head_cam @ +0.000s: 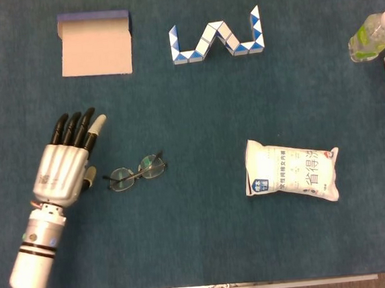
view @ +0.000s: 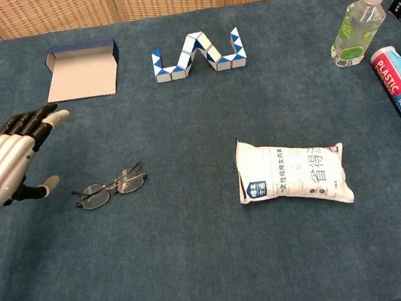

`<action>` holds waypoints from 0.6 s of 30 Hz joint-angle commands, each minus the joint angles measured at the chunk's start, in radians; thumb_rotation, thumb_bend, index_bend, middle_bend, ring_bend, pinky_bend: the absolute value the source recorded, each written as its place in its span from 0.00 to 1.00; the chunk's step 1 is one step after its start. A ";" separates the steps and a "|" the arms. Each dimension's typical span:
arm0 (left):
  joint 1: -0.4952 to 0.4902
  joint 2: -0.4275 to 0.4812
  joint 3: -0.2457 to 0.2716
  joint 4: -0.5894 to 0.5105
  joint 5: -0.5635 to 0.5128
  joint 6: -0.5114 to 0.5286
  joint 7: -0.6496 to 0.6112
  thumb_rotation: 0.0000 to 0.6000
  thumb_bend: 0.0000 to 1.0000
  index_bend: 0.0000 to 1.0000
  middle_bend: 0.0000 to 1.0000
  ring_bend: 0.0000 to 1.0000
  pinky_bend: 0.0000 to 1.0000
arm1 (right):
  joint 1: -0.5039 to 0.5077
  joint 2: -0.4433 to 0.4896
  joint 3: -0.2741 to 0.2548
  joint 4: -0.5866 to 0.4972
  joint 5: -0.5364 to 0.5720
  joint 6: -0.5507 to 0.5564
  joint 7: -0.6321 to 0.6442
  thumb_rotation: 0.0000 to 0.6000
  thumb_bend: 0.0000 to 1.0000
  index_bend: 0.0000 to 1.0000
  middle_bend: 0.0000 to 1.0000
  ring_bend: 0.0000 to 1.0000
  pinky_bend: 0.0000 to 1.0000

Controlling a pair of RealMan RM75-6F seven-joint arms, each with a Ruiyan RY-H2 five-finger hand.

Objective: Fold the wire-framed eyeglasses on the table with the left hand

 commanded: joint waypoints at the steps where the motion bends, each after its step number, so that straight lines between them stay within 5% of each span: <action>1: -0.007 0.091 0.015 -0.063 0.064 0.035 0.046 1.00 0.28 0.00 0.00 0.00 0.00 | -0.002 -0.003 -0.001 0.000 0.000 0.001 -0.006 1.00 0.23 0.45 0.44 0.28 0.27; 10: 0.028 0.249 0.081 -0.020 0.225 0.129 0.156 1.00 0.28 0.00 0.00 0.00 0.00 | -0.009 -0.021 -0.001 0.007 0.012 0.002 -0.047 1.00 0.23 0.45 0.44 0.28 0.27; 18: 0.105 0.232 0.088 0.108 0.264 0.259 0.079 1.00 0.28 0.06 0.00 0.00 0.00 | 0.007 -0.045 0.007 0.015 0.039 -0.036 -0.095 1.00 0.23 0.45 0.44 0.28 0.27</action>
